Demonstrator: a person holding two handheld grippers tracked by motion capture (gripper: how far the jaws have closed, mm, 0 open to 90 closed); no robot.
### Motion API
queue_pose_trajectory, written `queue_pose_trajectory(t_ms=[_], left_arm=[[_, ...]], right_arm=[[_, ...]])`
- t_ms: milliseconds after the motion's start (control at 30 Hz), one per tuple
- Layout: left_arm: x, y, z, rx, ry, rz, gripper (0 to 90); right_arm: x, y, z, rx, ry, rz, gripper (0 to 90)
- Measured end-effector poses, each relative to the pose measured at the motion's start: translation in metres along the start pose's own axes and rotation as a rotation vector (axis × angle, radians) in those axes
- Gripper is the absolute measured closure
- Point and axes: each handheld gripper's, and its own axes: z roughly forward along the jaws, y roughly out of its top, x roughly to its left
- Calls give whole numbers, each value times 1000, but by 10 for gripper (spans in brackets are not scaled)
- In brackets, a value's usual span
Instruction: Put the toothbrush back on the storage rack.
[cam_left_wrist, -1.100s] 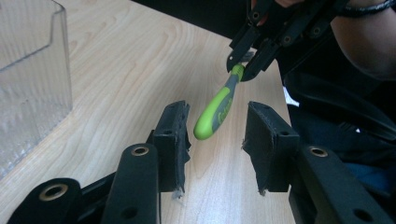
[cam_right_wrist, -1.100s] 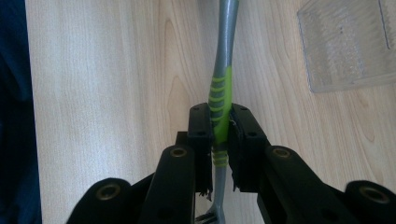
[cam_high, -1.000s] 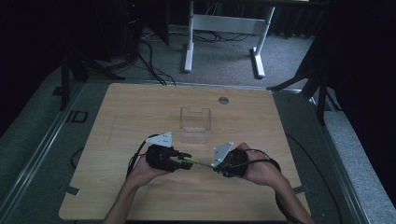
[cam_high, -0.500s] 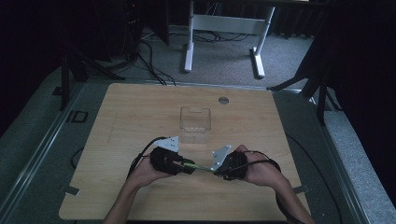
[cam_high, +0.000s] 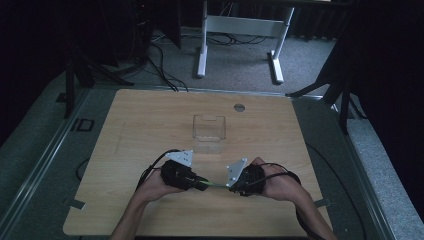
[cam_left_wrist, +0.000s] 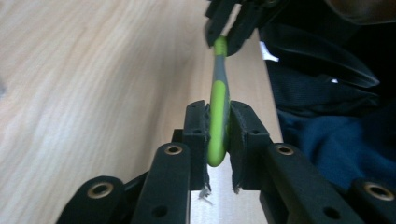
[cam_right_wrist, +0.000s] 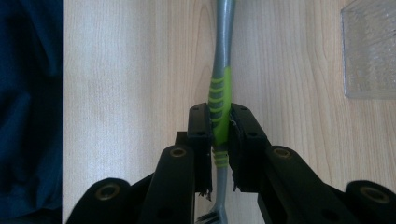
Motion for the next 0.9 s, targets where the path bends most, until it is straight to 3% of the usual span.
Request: queue_pose_trajectory(t_ms=[133, 333, 600, 900], left_arm=[[-1, 1, 0, 12, -15, 8, 809], [-3, 2, 0, 19, 12, 14, 813], [-5, 1, -1, 21, 40, 14, 814], [-5, 0, -3, 12, 64, 8, 814]], right_arm=[[-1, -1, 0, -5, 1, 1, 785], [-3, -1, 0, -13, -25, 13, 693], [-7, -3, -3, -41, -53, 57, 640], [-12, -7, -6, -73, -90, 145, 613]])
